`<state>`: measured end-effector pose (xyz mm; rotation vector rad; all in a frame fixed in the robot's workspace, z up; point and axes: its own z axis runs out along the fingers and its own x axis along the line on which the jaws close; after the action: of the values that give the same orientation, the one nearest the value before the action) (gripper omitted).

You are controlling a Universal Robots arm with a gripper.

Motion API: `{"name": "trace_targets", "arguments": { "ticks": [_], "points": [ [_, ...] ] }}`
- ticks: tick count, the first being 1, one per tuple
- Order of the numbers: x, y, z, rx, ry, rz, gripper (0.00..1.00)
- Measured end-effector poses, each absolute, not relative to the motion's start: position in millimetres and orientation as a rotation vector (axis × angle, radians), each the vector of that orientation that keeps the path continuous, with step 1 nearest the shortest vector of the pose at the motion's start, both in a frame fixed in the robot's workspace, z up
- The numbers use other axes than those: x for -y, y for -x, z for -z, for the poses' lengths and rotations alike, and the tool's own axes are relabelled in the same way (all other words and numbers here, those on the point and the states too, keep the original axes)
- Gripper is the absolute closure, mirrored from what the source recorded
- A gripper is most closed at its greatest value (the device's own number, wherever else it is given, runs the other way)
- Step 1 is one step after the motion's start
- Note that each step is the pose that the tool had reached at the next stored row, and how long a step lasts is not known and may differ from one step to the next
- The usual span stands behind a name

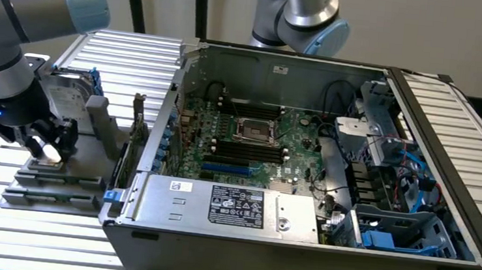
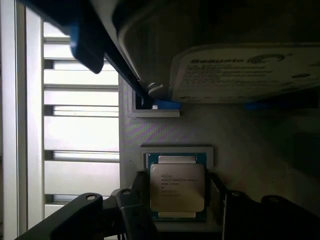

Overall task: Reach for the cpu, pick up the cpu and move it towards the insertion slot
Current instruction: 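Pick up the cpu and move it towards the insertion slot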

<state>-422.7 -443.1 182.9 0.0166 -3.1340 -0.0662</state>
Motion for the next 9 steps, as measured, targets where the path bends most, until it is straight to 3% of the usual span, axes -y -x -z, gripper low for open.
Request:
{"name": "trace_targets", "arguments": {
  "ticks": [9],
  "points": [
    [443.1, 422.7, -183.2, 3.134, -0.017, 0.066, 0.45]
  ]
}}
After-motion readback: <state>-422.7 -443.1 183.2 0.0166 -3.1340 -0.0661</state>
